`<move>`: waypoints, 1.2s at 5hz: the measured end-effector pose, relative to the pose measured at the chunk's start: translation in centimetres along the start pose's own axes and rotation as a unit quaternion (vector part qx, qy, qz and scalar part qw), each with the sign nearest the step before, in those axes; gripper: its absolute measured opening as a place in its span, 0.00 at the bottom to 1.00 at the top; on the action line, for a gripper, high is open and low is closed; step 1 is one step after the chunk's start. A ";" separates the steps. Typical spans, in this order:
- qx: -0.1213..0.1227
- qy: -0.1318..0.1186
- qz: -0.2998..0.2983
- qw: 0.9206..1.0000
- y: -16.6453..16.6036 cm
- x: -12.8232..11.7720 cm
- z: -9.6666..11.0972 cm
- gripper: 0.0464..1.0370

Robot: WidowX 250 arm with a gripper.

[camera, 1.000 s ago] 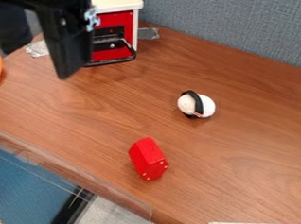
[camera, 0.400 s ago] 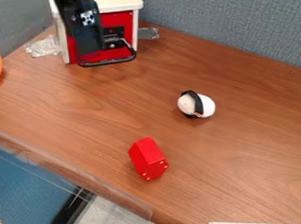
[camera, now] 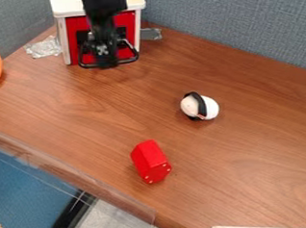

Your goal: Open the drawer

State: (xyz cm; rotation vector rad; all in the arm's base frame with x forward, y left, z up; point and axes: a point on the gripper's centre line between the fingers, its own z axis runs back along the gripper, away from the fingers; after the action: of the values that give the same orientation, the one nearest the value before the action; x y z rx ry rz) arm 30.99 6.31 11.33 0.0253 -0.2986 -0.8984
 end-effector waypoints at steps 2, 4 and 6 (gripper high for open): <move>0.090 -0.008 0.080 0.993 1.9 -0.2 -3.6 0.96; 0.104 0.008 0.111 0.988 4.3 -0.4 -6.3 0.96; 0.098 0.012 0.123 0.988 6.2 0.3 -7.2 0.96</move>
State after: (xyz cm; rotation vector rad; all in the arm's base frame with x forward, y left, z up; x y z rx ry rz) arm 37.86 9.26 5.42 0.1768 -0.3586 -0.6216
